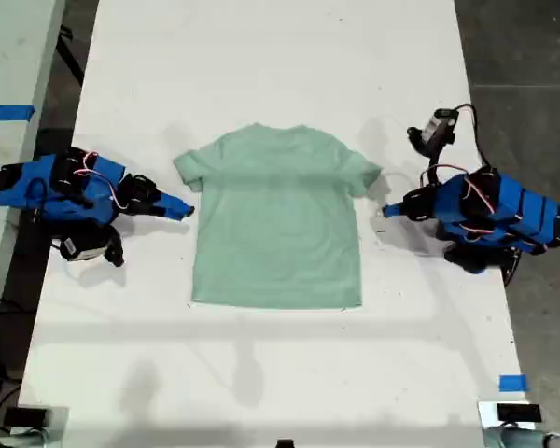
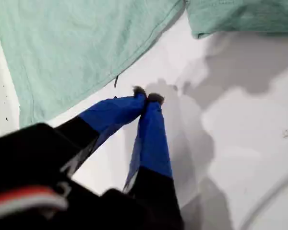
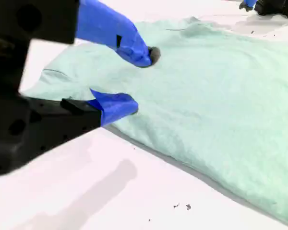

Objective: Fold tshirt

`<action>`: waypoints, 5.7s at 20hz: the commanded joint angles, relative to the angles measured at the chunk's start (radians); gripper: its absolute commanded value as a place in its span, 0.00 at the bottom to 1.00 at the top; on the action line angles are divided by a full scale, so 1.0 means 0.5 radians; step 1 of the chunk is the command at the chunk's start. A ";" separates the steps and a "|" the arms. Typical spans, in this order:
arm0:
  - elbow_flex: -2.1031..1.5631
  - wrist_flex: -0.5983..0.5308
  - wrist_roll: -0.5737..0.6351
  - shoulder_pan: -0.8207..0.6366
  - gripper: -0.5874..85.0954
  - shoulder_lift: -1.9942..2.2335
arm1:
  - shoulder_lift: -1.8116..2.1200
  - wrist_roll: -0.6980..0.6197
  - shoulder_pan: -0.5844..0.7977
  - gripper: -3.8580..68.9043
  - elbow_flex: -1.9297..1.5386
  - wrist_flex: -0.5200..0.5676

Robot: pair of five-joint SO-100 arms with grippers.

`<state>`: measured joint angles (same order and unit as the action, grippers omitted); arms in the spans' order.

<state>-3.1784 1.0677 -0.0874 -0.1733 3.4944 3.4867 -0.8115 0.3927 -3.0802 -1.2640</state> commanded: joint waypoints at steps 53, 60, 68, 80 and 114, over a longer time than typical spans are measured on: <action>2.740 1.065 1.497 -1.497 0.01 -2.645 | -2.869 -0.782 0.927 0.48 2.602 -0.466; 2.706 1.043 1.494 -1.473 0.01 -2.645 | -3.237 -0.911 1.000 0.49 2.092 0.288; 2.697 1.009 1.494 -1.476 0.01 -2.684 | -3.890 -1.058 1.230 0.50 2.221 0.568; 2.691 0.985 1.482 -1.454 0.01 -2.727 | -4.062 -1.101 1.218 0.05 2.556 0.249; 2.826 1.080 1.420 -1.378 0.30 -2.786 | -3.445 -0.341 0.218 0.36 3.746 -0.782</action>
<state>-1.8392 1.5938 0.6305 -0.8790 2.1077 1.5923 -0.9787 0.4909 -1.1397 -1.6490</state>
